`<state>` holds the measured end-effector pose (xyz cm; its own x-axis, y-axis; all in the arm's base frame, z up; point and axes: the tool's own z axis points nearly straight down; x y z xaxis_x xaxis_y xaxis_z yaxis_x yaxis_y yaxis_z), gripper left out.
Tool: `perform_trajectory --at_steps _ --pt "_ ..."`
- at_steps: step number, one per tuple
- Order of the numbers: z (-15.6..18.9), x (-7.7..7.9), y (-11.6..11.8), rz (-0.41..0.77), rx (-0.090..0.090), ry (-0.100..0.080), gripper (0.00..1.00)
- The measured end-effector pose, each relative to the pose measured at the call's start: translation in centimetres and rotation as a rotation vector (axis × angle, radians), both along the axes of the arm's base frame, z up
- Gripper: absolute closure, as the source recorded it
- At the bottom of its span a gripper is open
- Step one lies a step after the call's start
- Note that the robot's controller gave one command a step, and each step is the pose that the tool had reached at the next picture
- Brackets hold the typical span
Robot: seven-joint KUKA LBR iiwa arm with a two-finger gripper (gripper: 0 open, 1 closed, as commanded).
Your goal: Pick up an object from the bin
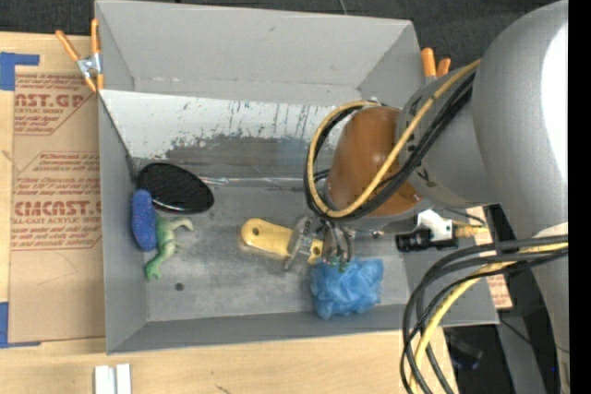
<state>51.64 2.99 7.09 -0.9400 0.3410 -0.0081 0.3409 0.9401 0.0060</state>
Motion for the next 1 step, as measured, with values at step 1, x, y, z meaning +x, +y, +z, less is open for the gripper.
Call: perform_trajectory --at_steps 1 --pt "0.00 0.00 0.00 0.000 0.000 0.000 1.00"
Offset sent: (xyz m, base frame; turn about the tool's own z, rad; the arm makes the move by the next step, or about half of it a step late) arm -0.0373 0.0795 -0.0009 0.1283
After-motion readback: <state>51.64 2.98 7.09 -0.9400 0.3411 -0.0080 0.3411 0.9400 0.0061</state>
